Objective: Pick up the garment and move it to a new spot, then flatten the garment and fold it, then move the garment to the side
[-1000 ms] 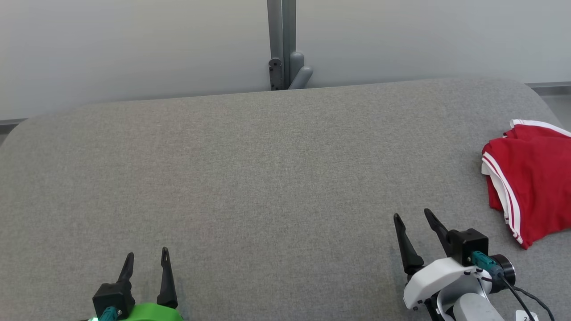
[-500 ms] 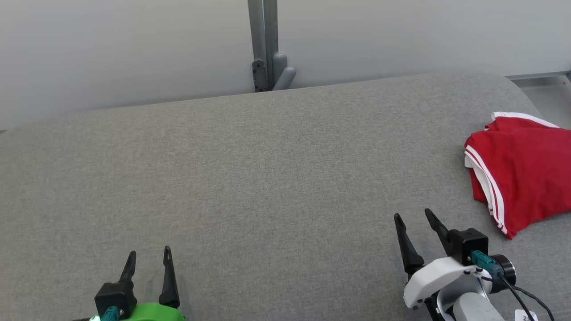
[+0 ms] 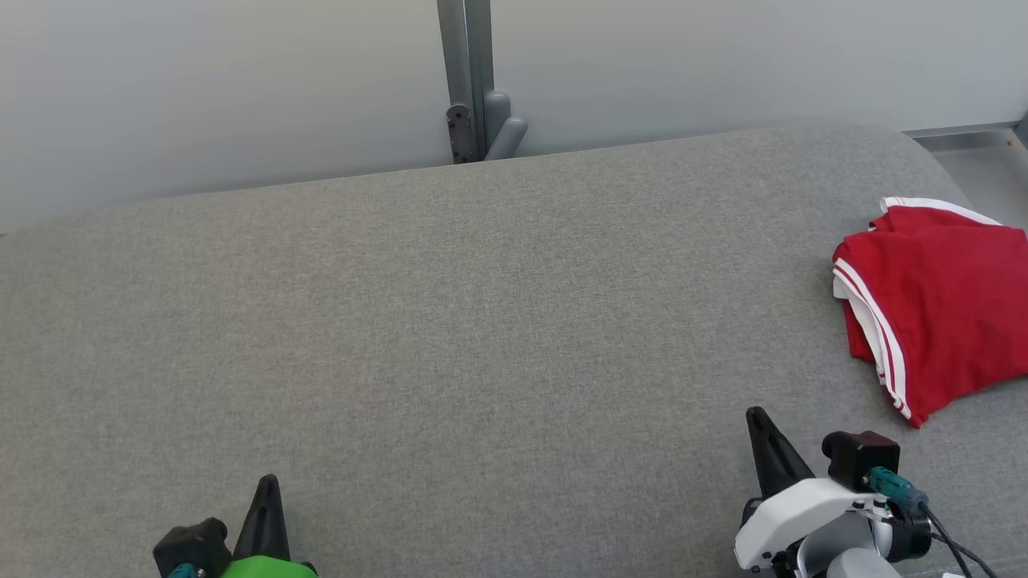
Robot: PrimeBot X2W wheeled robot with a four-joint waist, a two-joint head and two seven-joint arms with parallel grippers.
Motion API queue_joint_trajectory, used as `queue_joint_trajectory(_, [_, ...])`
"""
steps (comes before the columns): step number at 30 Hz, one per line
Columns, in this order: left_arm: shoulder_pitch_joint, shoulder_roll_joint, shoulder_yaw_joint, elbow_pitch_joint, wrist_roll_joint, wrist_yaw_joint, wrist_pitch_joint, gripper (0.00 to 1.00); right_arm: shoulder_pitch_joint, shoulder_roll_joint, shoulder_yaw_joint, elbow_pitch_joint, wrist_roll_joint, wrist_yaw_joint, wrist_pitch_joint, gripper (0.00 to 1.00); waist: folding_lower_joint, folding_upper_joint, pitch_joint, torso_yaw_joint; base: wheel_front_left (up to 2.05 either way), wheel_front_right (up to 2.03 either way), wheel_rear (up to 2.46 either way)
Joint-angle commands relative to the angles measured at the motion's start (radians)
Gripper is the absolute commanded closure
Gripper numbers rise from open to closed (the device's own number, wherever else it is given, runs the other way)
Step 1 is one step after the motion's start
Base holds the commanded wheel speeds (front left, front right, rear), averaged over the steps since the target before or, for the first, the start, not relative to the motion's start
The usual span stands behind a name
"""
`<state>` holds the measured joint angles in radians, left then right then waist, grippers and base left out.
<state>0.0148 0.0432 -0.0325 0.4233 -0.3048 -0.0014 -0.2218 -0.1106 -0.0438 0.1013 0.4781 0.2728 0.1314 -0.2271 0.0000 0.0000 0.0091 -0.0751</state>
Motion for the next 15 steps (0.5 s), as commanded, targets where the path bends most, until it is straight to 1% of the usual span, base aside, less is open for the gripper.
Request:
queue_joint_trajectory(1, [-0.021, 0.002, 0.009, -0.023, -0.046, -0.008, 0.008, 1.0, -0.017, -0.001, -0.011, -0.026, 0.05, 0.0, 0.011, 1.0, 0.0, 0.0, 0.0, 0.001, 0.0, 0.0, 0.0])
queue_joint_trajectory(3, [-0.023, 0.002, 0.012, -0.03, -0.084, -0.012, 0.016, 1.0, -0.016, -0.002, -0.017, -0.033, 0.088, 0.0, 0.021, 1.0, 0.0, 0.0, 0.0, 0.002, 0.0, 0.0, 0.0])
queue_joint_trajectory(4, [-0.03, 0.003, 0.023, -0.05, -0.207, -0.024, 0.045, 1.0, -0.014, -0.002, -0.036, -0.055, 0.213, 0.0, 0.053, 1.0, 0.0, 0.0, 0.0, 0.007, 0.0, 0.0, 0.0])
queue_joint_trajectory(6, [-0.037, 0.004, 0.031, -0.062, -0.288, -0.032, 0.066, 1.0, -0.012, -0.003, -0.049, -0.069, 0.296, 0.0, 0.074, 1.0, 0.0, 0.0, -0.001, 0.01, 0.0, 0.0, 0.0])
queue_joint_trajectory(15, [-0.048, 0.004, 0.048, -0.08, -0.424, -0.045, 0.101, 1.0, -0.01, -0.003, -0.071, -0.093, 0.435, 0.0, 0.11, 1.0, 0.0, 0.0, -0.001, 0.016, 0.0, 0.0, 0.0])
